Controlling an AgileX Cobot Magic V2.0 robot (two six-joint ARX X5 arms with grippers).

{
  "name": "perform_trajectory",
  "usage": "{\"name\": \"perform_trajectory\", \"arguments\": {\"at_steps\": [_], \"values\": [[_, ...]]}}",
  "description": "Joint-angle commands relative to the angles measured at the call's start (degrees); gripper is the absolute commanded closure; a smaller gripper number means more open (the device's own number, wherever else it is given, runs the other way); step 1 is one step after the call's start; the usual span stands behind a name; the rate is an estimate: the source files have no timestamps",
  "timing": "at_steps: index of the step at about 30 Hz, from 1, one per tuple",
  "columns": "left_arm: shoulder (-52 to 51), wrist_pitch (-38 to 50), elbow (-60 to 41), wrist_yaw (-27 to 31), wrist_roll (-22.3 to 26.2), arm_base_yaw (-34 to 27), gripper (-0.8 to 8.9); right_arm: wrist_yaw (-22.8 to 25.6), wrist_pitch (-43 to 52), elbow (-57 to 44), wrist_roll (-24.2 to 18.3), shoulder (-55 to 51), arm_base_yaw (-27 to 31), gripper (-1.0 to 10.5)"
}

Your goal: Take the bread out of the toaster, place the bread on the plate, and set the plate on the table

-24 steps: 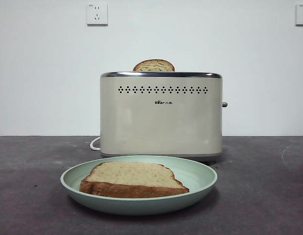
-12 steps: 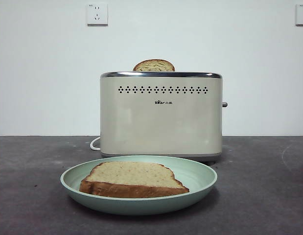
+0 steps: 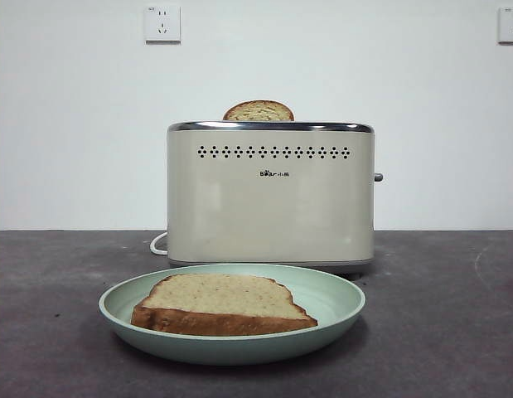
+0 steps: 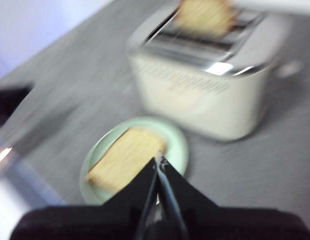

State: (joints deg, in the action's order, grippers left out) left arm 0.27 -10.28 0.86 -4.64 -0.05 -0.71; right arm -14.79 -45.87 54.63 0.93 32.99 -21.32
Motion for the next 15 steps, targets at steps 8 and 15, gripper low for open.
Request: {"name": "perform_trajectory", "arguments": {"at_steps": [8,15], "values": [[-0.2,0.3,-0.7,0.0,-0.4,-0.2,8.17,0.2,20.9,-17.2,-3.7,-12.3,15.1,9.5],[-0.2,0.3,-0.7,0.1,-0.4,-0.2,8.17,7.0,35.9,-37.6,-3.2,-21.3,15.6,9.5]]}}
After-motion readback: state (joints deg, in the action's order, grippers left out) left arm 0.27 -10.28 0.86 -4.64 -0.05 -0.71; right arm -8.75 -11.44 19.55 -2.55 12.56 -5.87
